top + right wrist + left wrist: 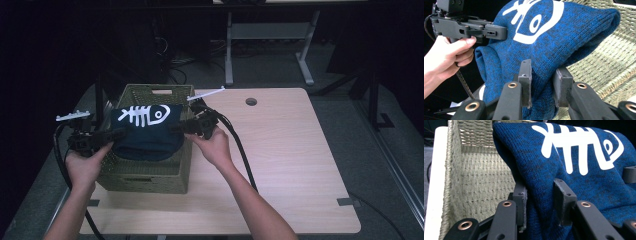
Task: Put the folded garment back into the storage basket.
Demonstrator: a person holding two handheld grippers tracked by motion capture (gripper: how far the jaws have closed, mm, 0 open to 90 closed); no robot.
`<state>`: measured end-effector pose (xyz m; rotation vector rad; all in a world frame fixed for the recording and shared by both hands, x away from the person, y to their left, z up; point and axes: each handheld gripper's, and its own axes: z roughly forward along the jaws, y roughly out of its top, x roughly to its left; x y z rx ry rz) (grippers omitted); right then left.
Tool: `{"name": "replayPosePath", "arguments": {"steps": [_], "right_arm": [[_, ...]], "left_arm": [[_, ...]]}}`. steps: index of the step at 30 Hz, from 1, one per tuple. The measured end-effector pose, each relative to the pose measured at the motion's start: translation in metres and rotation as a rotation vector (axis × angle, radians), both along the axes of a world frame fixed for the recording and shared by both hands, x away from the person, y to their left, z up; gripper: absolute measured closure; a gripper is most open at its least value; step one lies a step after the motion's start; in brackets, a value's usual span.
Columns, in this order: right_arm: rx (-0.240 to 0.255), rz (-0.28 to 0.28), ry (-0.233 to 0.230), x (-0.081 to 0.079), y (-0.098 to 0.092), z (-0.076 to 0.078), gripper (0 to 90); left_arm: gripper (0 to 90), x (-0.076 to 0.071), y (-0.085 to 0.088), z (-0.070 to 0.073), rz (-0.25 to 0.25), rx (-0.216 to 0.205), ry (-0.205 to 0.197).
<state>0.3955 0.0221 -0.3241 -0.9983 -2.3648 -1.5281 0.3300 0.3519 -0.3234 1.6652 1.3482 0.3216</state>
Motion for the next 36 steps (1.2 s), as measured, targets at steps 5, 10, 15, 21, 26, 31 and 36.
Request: {"name": "replayPosePath", "arguments": {"steps": [5, 10, 15, 21, 26, 31, 36], "right_arm": [[-0.005, -0.001, 0.004, 0.001, 0.005, -0.003, 71.4], [-0.010, 0.001, 0.007, 0.001, 0.010, -0.007, 71.2], [-0.019, 0.003, 0.010, 0.001, 0.013, -0.010, 71.0], [-0.026, 0.005, 0.012, 0.003, 0.018, -0.014, 70.6], [-0.031, 0.005, 0.020, 0.004, 0.022, -0.019, 70.3], [-0.046, 0.005, 0.029, 0.004, 0.026, -0.024, 69.9], [-0.061, 0.001, 0.033, 0.005, 0.029, -0.028, 69.3]], "left_arm": [[65.9, 0.000, 0.004, -0.003, 0.005, 0.007, 0.008], [65.8, 0.000, 0.007, -0.006, 0.015, 0.009, 0.016], [65.5, 0.001, 0.009, -0.009, 0.022, 0.010, 0.025], [64.8, 0.002, 0.013, -0.013, 0.028, 0.020, 0.034], [64.4, 0.003, 0.016, -0.016, 0.033, 0.031, 0.043], [63.7, 0.004, 0.017, -0.020, 0.040, 0.039, 0.057], [62.8, 0.005, 0.019, -0.023, 0.045, 0.053, 0.066]]}}
